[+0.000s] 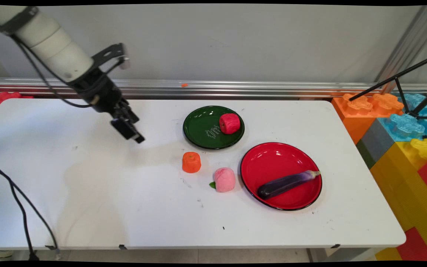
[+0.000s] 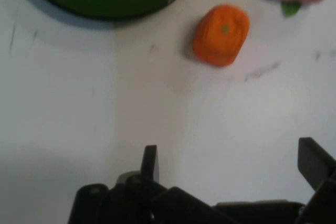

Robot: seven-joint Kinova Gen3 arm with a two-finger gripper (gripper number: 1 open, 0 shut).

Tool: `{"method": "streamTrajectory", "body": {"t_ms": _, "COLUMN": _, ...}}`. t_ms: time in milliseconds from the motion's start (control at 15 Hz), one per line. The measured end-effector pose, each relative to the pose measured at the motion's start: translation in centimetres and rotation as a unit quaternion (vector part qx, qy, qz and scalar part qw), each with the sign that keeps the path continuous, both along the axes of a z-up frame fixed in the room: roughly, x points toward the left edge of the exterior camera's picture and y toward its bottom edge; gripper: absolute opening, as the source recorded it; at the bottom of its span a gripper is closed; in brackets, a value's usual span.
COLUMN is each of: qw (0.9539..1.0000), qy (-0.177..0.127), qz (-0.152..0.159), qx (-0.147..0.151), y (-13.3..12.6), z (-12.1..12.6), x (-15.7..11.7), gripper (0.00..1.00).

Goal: Pick up the eggplant from the red plate

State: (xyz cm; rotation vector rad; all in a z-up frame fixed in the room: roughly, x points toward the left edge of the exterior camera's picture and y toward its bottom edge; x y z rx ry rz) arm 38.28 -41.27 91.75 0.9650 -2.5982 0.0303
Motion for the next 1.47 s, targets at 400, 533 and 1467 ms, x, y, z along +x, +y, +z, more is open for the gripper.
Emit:
{"method": "streamTrajectory", "body": {"t_ms": 400, "qw": 0.9995, "qy": -0.003, "qz": 0.032, "qx": -0.007, "y": -0.7, "z": 0.6, "x": -8.4, "gripper": 1.00}}
{"method": "streamTrajectory", "body": {"t_ms": 533, "qw": 0.9993, "qy": -0.005, "qz": 0.036, "qx": -0.011, "y": -1.2, "z": 0.5, "x": -11.1, "gripper": 1.00}}
{"method": "streamTrajectory", "body": {"t_ms": 1467, "qw": 0.9992, "qy": 0.009, "qz": 0.038, "qx": 0.002, "y": -3.5, "z": -2.6, "x": -25.1, "gripper": 1.00}}
